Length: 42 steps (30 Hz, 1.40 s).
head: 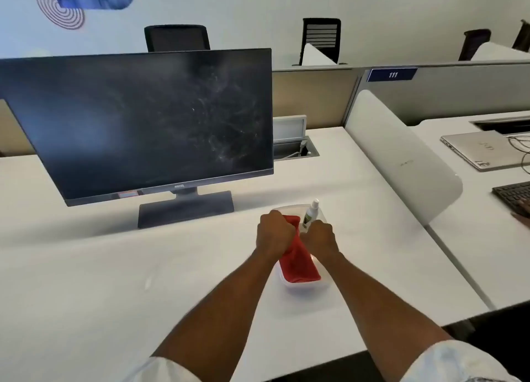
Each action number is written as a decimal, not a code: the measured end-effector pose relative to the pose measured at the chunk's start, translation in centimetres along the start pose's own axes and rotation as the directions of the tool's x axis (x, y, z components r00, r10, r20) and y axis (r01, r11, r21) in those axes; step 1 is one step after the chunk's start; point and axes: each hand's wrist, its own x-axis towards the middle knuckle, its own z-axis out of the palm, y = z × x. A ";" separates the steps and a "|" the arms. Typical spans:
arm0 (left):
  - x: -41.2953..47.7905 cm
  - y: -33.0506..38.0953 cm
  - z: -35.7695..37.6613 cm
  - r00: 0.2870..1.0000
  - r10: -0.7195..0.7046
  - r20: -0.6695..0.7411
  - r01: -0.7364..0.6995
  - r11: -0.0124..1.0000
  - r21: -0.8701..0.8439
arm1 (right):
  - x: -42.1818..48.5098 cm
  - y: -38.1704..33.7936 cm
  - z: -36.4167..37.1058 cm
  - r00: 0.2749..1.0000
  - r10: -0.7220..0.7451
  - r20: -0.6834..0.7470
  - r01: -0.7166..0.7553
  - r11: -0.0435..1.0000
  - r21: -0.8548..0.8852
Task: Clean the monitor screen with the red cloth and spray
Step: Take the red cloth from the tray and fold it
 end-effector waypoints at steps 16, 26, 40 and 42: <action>1.2 0.9 6.5 0.956 -0.278 0.091 0.292 0.929 -0.226 | 1.2 1.8 2.4 0.989 -0.011 0.147 0.010 1.000 0.010; 2.2 1.4 6.4 0.927 -0.356 0.115 0.373 0.854 -0.364 | 2.7 1.4 3.5 0.960 0.159 0.229 -0.239 0.895 0.376; 1.9 1.6 5.2 0.905 -0.400 0.149 0.421 0.784 -0.457 | 2.7 0.2 1.8 0.860 0.245 0.448 -0.476 0.703 0.529; 1.7 1.5 4.9 0.903 -0.401 0.155 0.423 0.768 -0.480 | 2.5 0.0 1.5 0.846 0.226 0.483 -0.487 0.695 0.529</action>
